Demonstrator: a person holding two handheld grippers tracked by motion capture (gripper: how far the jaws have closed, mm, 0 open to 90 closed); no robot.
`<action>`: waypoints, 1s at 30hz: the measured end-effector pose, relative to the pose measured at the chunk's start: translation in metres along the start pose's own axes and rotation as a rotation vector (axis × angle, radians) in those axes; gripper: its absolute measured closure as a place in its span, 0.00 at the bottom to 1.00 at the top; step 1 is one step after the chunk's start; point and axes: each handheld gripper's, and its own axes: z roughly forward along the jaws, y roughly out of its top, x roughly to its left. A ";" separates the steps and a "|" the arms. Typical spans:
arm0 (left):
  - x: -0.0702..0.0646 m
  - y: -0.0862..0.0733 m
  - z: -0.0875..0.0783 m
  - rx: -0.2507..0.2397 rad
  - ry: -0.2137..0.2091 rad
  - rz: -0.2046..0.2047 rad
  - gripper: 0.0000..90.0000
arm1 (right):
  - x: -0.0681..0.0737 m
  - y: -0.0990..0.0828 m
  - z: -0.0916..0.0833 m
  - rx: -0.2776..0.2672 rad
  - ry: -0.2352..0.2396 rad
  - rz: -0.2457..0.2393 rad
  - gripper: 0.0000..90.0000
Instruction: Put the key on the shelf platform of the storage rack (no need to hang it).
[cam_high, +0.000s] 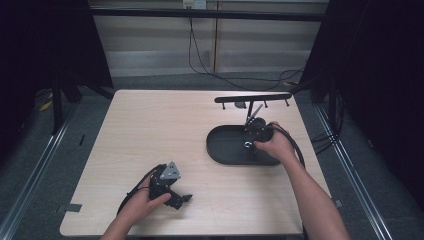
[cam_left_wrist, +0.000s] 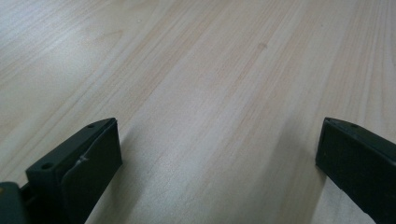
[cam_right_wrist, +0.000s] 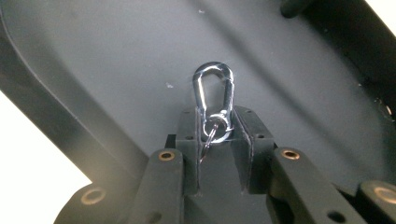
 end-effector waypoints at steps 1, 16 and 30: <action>0.000 0.000 0.000 0.000 0.000 0.001 0.00 | 0.000 0.000 0.000 -0.003 -0.002 0.003 0.82; 0.000 0.000 0.000 0.001 -0.003 0.000 0.00 | -0.002 0.001 0.002 -0.016 -0.007 0.001 0.81; 0.000 0.000 0.000 0.002 -0.004 0.000 0.00 | 0.002 0.003 0.001 -0.009 0.008 0.012 0.71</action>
